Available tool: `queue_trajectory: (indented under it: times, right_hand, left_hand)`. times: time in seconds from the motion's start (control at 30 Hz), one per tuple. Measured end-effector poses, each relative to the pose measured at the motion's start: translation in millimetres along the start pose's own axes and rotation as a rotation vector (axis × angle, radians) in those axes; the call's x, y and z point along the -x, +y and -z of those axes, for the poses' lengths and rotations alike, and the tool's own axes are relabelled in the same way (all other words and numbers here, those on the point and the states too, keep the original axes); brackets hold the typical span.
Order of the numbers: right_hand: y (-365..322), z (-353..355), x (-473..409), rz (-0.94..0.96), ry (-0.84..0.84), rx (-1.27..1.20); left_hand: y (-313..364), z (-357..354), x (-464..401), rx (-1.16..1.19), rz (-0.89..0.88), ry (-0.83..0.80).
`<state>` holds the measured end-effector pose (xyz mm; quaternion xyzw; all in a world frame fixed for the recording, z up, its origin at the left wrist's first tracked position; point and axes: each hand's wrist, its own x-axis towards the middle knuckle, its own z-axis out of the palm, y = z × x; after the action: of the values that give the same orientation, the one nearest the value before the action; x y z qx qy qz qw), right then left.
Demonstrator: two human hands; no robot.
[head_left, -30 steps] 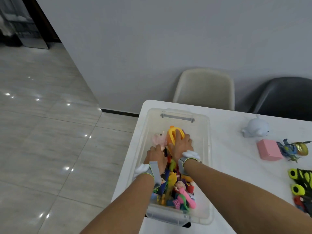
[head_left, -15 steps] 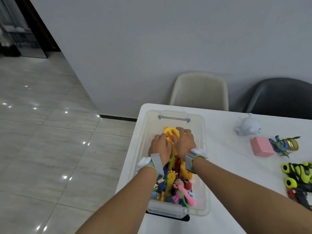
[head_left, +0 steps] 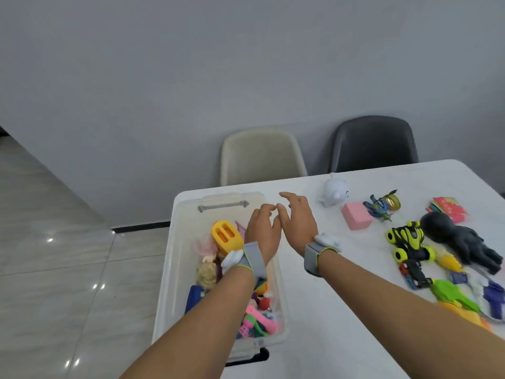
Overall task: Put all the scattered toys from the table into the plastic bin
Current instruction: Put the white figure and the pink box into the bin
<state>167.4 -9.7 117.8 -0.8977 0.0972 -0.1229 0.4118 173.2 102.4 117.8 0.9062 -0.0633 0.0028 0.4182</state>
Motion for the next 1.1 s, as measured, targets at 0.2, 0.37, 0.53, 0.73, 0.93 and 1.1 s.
queue_trajectory:
  times: [0.2, 0.37, 0.53, 0.73, 0.93, 1.1]
  right_hand:
    - [58.3, 50.1, -10.0, -0.092, 0.054, 0.074]
    - [117.0, 86.0, -32.6, -0.185, 0.051, 0.154]
    - [184.1, 106.6, -68.1, -0.326, 0.075, 0.26]
    - [260.8, 105.6, -109.4, -0.366, -0.063, 0.408]
    - [309.2, 87.2, -142.1, -0.352, -0.189, 0.52]
    - [319.7, 72.7, -157.9, -0.412, -0.315, 0.526]
  left_hand:
    - [25.9, -54.1, -9.2, 0.005, 0.001, -0.081]
    - [51.1, -109.7, -28.7, -0.03, 0.053, -0.15]
    - [75.1, -175.3, -56.6, -0.115, 0.129, -0.226]
    - [81.6, -238.3, -110.1, -0.215, 0.068, -0.226]
    - [74.9, -296.8, -172.5, -0.253, 0.066, -0.204]
    - [78.6, -318.7, -213.4, -0.276, 0.153, -0.235]
